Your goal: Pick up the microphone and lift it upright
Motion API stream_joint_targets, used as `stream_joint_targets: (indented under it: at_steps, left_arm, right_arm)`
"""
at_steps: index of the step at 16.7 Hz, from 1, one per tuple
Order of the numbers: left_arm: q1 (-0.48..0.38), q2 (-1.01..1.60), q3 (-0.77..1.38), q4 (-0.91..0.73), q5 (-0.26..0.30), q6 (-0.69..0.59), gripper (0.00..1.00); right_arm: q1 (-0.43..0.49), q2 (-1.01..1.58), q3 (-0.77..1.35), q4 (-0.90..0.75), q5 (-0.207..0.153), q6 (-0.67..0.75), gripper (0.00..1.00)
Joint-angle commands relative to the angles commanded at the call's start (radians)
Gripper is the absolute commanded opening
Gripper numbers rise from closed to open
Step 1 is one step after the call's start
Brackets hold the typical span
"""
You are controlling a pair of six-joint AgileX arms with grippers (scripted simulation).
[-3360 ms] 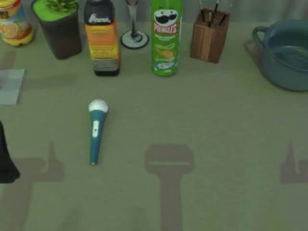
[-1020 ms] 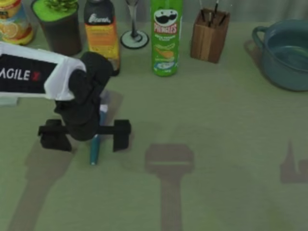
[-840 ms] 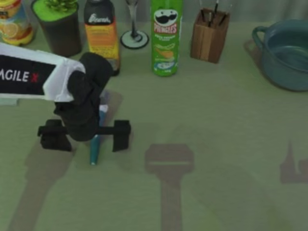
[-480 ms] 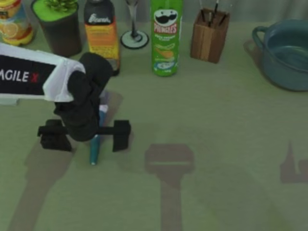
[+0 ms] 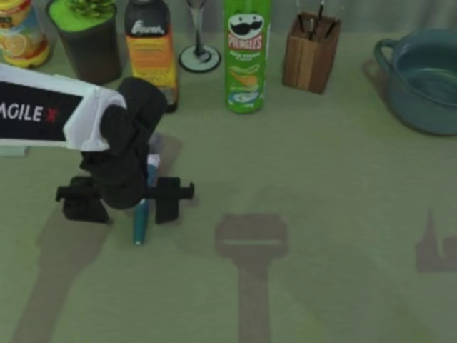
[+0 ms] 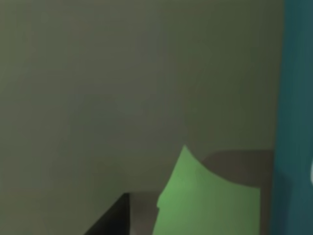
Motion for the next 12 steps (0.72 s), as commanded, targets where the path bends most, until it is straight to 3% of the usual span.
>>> stream_joint_targets:
  at_steps: [2,3,12]
  left_arm:
    - [0.0,0.0,0.0,0.0,0.0,0.0,0.02]
    - [0.0,0.0,0.0,0.0,0.0,0.0,0.0]
    - [-0.002,-0.067,0.021,-0.035,-0.02,0.016,0.0]
  right_arm:
    - [0.0,0.0,0.0,0.0,0.0,0.0,1.0]
    - [0.0,0.0,0.0,0.0,0.0,0.0,1.0]
    - [0.0,0.0,0.0,0.0,0.0,0.0,1.0]
